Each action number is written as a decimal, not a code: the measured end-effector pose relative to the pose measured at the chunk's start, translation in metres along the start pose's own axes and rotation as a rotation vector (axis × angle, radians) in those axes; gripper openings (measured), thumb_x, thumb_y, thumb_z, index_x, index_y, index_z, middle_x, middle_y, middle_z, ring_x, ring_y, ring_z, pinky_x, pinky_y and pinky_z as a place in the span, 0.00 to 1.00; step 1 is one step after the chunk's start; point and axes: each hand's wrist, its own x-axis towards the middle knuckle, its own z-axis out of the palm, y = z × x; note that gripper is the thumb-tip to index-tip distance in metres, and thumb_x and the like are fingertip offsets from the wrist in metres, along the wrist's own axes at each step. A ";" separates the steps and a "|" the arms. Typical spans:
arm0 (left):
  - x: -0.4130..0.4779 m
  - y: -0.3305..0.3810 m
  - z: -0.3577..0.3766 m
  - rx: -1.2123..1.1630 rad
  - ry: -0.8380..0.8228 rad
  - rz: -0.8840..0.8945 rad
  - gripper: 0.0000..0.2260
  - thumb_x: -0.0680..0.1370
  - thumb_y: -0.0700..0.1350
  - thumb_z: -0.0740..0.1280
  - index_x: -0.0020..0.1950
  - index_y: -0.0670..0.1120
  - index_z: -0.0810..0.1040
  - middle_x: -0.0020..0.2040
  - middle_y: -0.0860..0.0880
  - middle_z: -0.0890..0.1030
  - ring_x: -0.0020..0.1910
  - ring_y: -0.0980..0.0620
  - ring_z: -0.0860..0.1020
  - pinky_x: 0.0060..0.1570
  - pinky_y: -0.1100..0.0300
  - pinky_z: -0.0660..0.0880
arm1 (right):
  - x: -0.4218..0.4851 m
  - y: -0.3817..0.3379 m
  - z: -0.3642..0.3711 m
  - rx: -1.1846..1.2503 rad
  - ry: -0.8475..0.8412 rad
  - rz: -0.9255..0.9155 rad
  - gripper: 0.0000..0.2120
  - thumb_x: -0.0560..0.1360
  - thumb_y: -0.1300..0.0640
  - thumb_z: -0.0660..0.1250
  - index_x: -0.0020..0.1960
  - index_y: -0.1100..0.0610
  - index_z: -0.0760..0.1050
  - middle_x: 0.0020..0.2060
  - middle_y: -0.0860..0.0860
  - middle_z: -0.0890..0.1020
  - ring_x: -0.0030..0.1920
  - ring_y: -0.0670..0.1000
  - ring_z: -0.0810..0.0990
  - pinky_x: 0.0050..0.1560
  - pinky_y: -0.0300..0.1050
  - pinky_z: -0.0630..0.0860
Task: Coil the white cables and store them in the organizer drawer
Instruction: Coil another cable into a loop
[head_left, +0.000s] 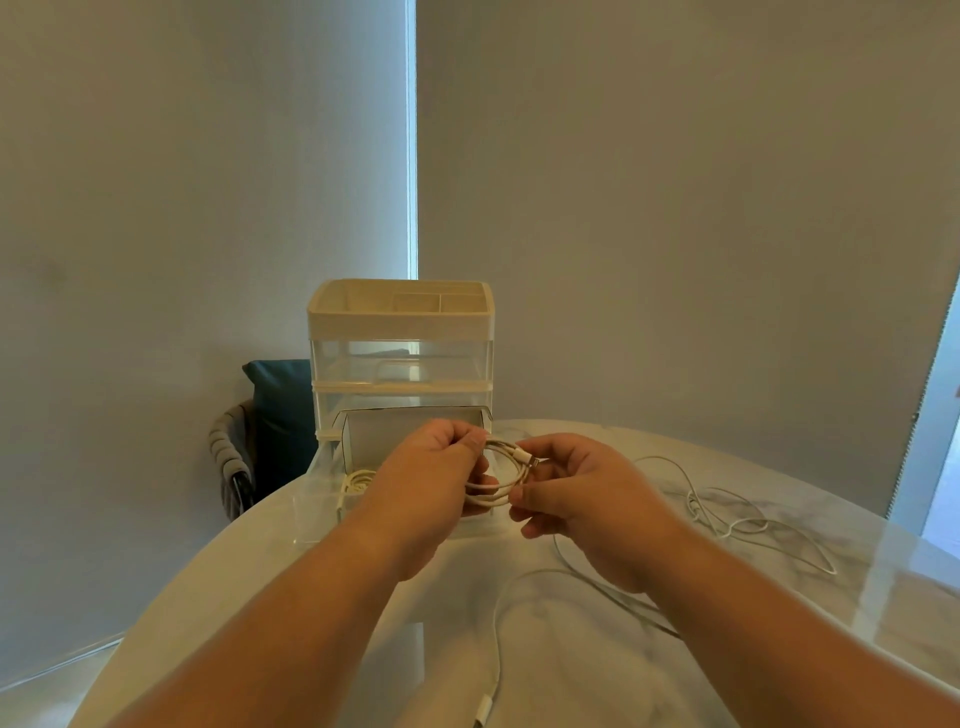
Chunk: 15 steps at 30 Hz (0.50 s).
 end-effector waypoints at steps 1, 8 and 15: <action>0.000 0.000 0.000 -0.037 -0.006 -0.019 0.08 0.83 0.45 0.61 0.53 0.45 0.79 0.46 0.41 0.81 0.41 0.49 0.81 0.46 0.52 0.83 | 0.001 0.000 0.000 0.021 0.015 0.005 0.16 0.72 0.75 0.69 0.55 0.59 0.79 0.35 0.56 0.83 0.38 0.56 0.82 0.41 0.49 0.80; 0.000 0.005 -0.001 -0.059 -0.043 -0.090 0.08 0.83 0.40 0.61 0.54 0.46 0.80 0.48 0.40 0.82 0.44 0.45 0.82 0.48 0.49 0.83 | 0.002 -0.001 -0.004 0.122 0.056 0.032 0.13 0.73 0.74 0.68 0.54 0.61 0.80 0.38 0.58 0.83 0.40 0.57 0.83 0.40 0.50 0.81; -0.001 0.004 0.002 -0.041 -0.049 -0.085 0.08 0.83 0.41 0.61 0.54 0.45 0.80 0.41 0.44 0.82 0.42 0.48 0.81 0.55 0.44 0.81 | 0.004 0.003 -0.003 0.051 0.102 0.007 0.15 0.72 0.74 0.69 0.54 0.60 0.80 0.44 0.64 0.82 0.39 0.54 0.83 0.39 0.47 0.81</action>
